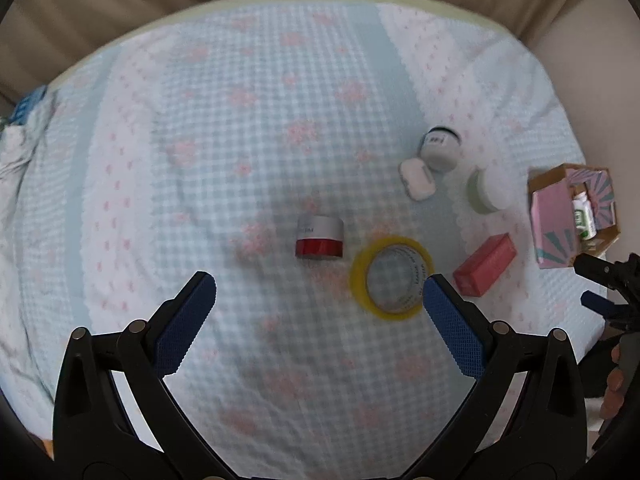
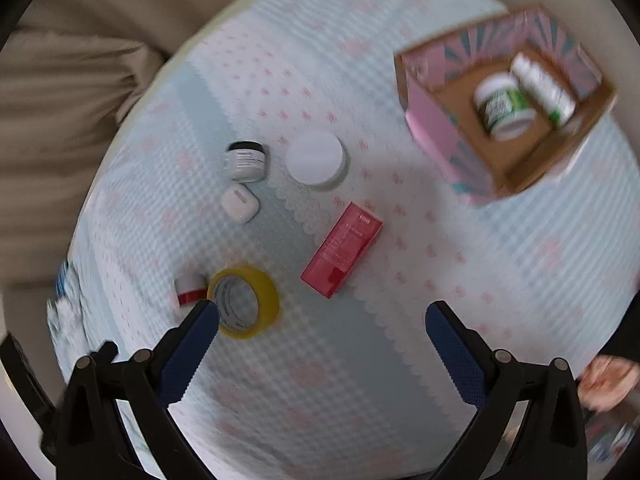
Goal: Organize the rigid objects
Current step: 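Grasp the red-and-silver jar with left gripper while right gripper grasps the red box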
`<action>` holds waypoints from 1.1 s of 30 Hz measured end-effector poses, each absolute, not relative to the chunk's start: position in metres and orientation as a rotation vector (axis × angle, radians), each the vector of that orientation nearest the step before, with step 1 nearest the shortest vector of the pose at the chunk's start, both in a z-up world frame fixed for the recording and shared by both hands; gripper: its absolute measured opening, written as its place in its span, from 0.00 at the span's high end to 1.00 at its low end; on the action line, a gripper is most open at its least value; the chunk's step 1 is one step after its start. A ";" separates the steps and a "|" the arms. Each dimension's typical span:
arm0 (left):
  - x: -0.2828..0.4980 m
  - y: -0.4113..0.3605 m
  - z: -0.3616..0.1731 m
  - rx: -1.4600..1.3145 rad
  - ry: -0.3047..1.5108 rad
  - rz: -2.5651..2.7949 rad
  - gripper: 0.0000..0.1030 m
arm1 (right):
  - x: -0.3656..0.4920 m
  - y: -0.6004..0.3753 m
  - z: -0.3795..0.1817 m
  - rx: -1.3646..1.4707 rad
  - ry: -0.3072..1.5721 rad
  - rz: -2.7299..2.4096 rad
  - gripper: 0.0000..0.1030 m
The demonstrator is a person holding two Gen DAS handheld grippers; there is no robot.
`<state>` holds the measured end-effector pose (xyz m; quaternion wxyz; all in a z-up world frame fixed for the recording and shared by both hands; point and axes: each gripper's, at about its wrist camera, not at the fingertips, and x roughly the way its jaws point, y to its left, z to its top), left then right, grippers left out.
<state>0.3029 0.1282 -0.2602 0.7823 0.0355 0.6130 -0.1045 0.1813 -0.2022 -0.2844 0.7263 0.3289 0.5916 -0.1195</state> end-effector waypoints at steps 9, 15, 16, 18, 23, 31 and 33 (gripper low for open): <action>0.353 0.124 -0.345 0.062 1.459 -0.222 0.00 | 0.218 -0.205 -0.365 0.900 1.389 -0.407 0.00; 0.368 0.119 -0.391 0.073 1.533 -0.216 0.02 | 0.235 -0.208 -0.413 0.993 1.438 -0.507 0.03; 0.370 0.118 -0.397 0.080 1.541 -0.217 0.02 | 0.236 -0.208 -0.421 1.011 1.445 -0.526 0.05; 0.374 0.115 -0.408 0.091 1.556 -0.218 0.02 | 0.238 -0.209 -0.433 1.031 1.460 -0.557 0.05; 0.379 0.108 -0.430 0.100 1.610 -0.220 0.12 | 0.241 -0.209 -0.454 1.046 1.500 -0.620 0.08; 0.377 0.097 -0.439 0.125 1.616 -0.220 0.39 | 0.233 -0.209 -0.469 1.110 1.517 -0.687 0.30; 0.377 0.092 -0.437 0.121 1.608 -0.239 0.51 | 0.234 -0.211 -0.468 1.089 1.535 -0.690 0.35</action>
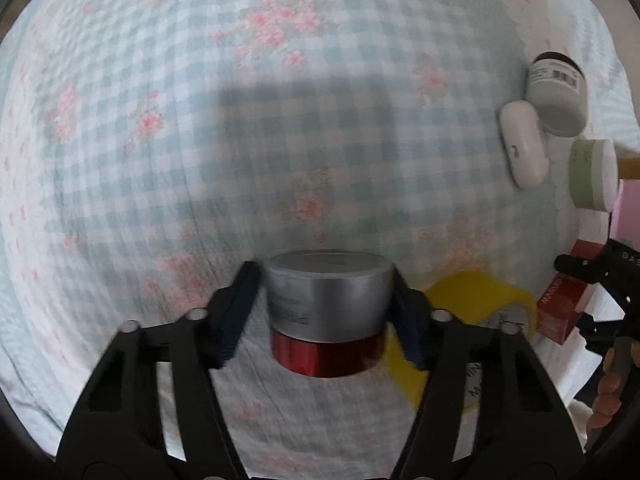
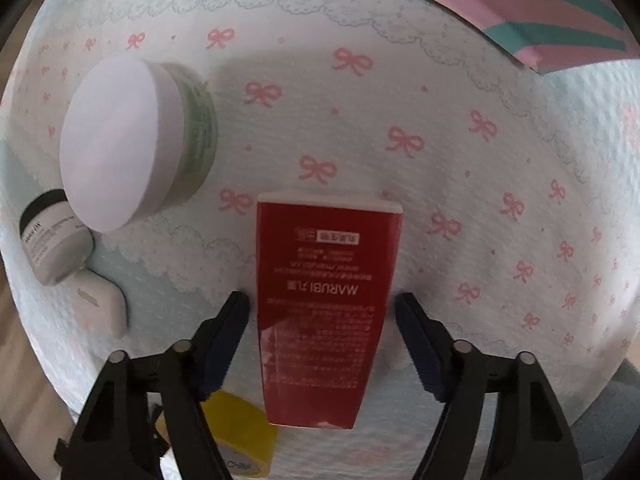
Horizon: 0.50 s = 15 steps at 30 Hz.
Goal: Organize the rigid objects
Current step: 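Grasp the red-and-silver jar with left gripper while right gripper grasps the red box, then carry both held items into the cardboard box and open both grippers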
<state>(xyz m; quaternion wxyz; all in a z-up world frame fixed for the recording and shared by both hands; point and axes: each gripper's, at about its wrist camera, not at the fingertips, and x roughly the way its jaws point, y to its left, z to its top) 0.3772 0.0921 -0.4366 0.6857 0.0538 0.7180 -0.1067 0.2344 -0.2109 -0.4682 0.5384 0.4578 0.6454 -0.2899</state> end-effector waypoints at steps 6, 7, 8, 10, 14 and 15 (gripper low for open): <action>0.377 0.076 -0.429 0.137 1.594 -0.237 0.51 | 0.233 -0.216 -0.466 1.108 1.535 -0.681 0.55; 0.375 0.075 -0.428 0.134 1.593 -0.240 0.51 | 0.231 -0.218 -0.465 1.114 1.534 -0.679 0.59; 0.373 0.075 -0.426 0.133 1.591 -0.239 0.51 | 0.229 -0.220 -0.465 1.120 1.531 -0.675 0.62; 0.366 0.083 -0.421 0.130 1.582 -0.242 0.51 | 0.218 -0.226 -0.462 1.142 1.514 -0.659 0.62; 0.353 0.099 -0.409 0.092 1.570 -0.229 0.51 | 0.196 -0.232 -0.459 1.204 1.479 -0.636 0.63; 0.351 0.102 -0.405 0.086 1.566 -0.224 0.51 | 0.190 -0.234 -0.457 1.220 1.470 -0.628 0.63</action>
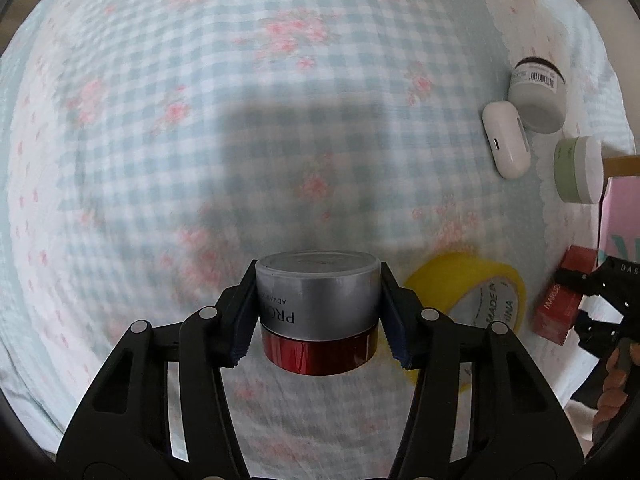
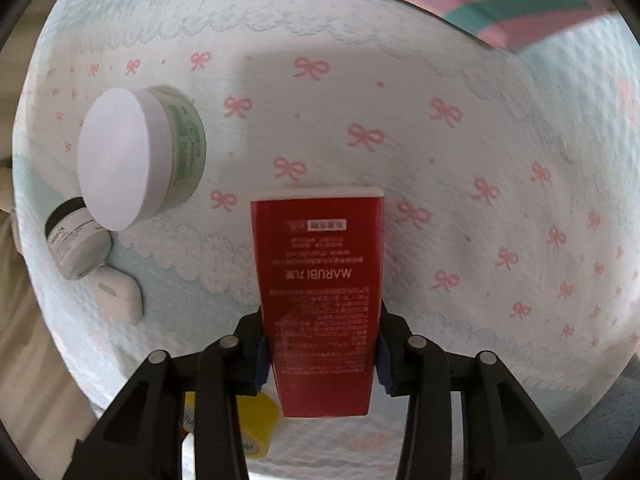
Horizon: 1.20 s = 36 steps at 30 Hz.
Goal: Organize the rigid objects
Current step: 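Carry both held items into the cardboard box and open both grippers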
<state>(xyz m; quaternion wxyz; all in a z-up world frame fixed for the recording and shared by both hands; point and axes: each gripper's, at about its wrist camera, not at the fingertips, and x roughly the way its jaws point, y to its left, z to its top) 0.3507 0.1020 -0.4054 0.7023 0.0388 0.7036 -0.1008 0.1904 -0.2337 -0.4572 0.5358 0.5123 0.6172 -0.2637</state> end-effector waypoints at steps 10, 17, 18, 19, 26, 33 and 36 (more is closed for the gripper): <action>0.310 0.118 -0.338 0.053 1.479 -0.215 0.51 | 0.145 -0.234 -0.420 1.261 1.385 -0.514 0.63; 0.280 0.113 -0.283 0.045 1.379 -0.262 0.51 | 0.124 -0.243 -0.357 1.127 1.316 -0.355 0.63; 0.283 0.110 -0.281 0.044 1.371 -0.269 0.51 | 0.125 -0.245 -0.347 1.099 1.307 -0.333 0.63; 0.277 0.105 -0.271 0.040 1.357 -0.281 0.51 | 0.120 -0.247 -0.334 1.063 1.296 -0.305 0.63; 0.265 0.065 -0.244 0.003 1.293 -0.355 0.51 | 0.100 -0.265 -0.270 0.892 1.226 -0.221 0.63; 0.242 0.018 -0.208 -0.012 1.237 -0.398 0.51 | 0.093 -0.300 -0.231 0.832 1.163 -0.197 0.63; 0.232 -0.005 -0.197 -0.021 1.219 -0.399 0.51 | 0.085 -0.327 -0.216 0.797 1.152 -0.185 0.63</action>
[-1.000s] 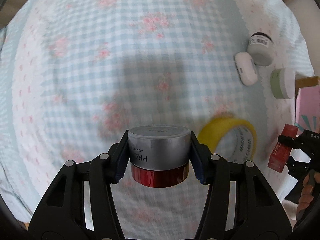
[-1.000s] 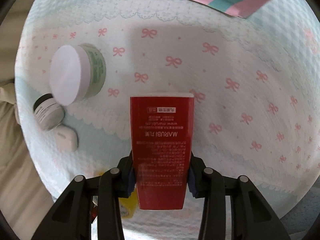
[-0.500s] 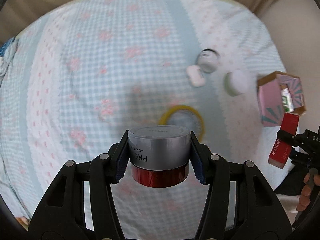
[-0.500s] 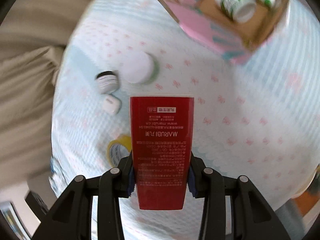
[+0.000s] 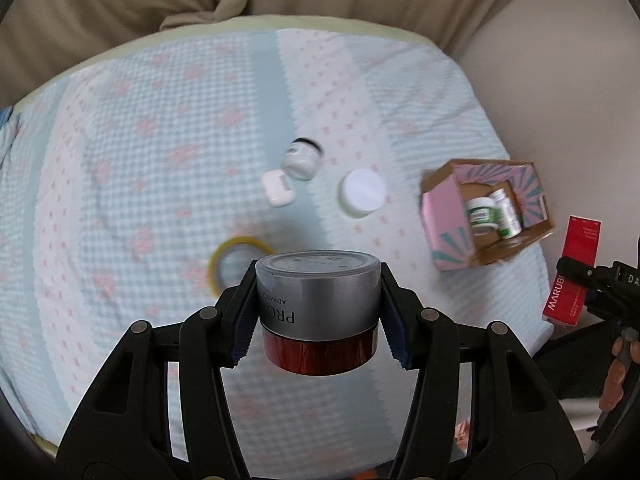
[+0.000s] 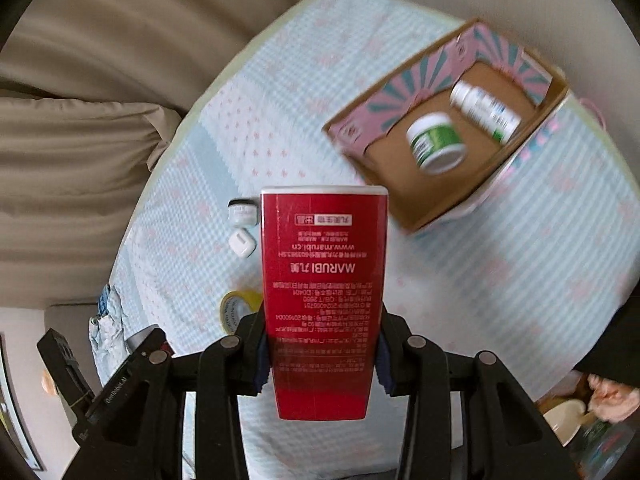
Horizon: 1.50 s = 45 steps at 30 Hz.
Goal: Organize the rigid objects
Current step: 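Carry both held items into the cardboard box and open both grippers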
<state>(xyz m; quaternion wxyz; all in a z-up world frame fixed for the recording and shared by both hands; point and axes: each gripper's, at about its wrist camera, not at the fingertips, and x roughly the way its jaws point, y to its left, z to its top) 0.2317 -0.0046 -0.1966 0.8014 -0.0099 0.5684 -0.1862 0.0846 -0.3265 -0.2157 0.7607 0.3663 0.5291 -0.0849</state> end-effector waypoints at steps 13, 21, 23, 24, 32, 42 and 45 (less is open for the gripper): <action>0.204 -0.178 -0.191 -0.061 1.227 -0.432 0.51 | 0.095 -0.474 -0.197 0.628 1.161 -0.106 0.63; 0.218 -0.297 -0.215 -0.050 1.275 -0.476 0.51 | 0.138 -0.552 -0.218 0.503 1.250 -0.088 0.63; 0.224 -0.322 -0.226 -0.037 1.298 -0.483 0.51 | 0.150 -0.564 -0.228 0.477 1.273 -0.070 0.63; 0.227 -0.335 -0.232 -0.030 1.309 -0.490 0.51 | 0.155 -0.569 -0.233 0.464 1.282 -0.062 0.63; 0.258 -0.406 -0.286 0.029 1.394 -0.516 0.51 | 0.202 -0.603 -0.285 0.425 1.367 0.027 0.63; 0.303 -0.437 -0.343 0.097 1.454 -0.492 0.51 | 0.210 -0.611 -0.336 0.402 1.411 0.062 0.63; 0.308 -0.443 -0.348 0.127 1.463 -0.497 0.51 | 0.211 -0.610 -0.340 0.395 1.414 0.065 0.63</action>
